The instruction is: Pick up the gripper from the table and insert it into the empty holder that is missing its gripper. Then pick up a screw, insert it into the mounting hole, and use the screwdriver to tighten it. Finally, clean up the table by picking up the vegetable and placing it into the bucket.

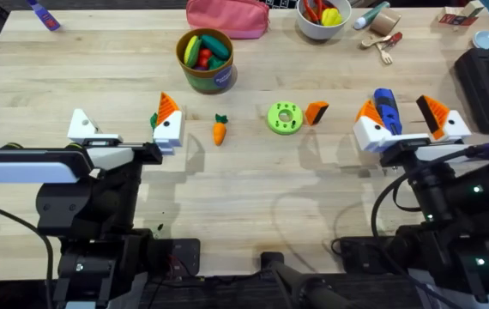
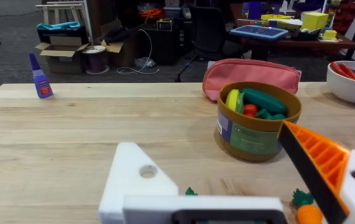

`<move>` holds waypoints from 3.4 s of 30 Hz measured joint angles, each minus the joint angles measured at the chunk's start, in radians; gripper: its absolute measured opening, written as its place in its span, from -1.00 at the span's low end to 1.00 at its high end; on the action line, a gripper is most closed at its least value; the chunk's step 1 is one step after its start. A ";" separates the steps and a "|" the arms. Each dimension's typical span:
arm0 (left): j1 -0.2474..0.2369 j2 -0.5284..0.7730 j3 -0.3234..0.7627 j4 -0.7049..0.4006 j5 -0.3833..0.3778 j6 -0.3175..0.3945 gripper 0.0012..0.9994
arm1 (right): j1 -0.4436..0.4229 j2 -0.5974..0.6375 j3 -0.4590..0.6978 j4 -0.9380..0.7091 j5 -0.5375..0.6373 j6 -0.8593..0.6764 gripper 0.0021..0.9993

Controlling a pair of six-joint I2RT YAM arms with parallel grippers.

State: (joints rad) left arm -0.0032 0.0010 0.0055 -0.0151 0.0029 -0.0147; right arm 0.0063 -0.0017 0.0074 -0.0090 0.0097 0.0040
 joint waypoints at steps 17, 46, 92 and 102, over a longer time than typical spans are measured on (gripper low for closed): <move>0.000 0.000 0.019 0.025 0.000 0.000 0.97 | 0.003 0.002 0.004 0.133 -0.001 0.000 0.99; 0.000 0.931 0.987 -0.806 -0.052 0.000 0.97 | 0.005 0.642 0.820 -0.626 -0.004 -0.024 0.99; 0.078 1.637 0.984 -0.882 -0.037 -0.071 0.78 | 0.005 0.665 0.822 -0.637 -0.004 -0.027 0.99; 0.077 1.640 0.985 -0.863 -0.005 -0.071 0.06 | 0.005 0.665 0.822 -0.639 -0.004 -0.027 0.99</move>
State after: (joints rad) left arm 0.0734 1.6413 0.9901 -0.8780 -0.0017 -0.0860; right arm 0.0109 0.6632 0.8295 -0.6479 0.0055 -0.0235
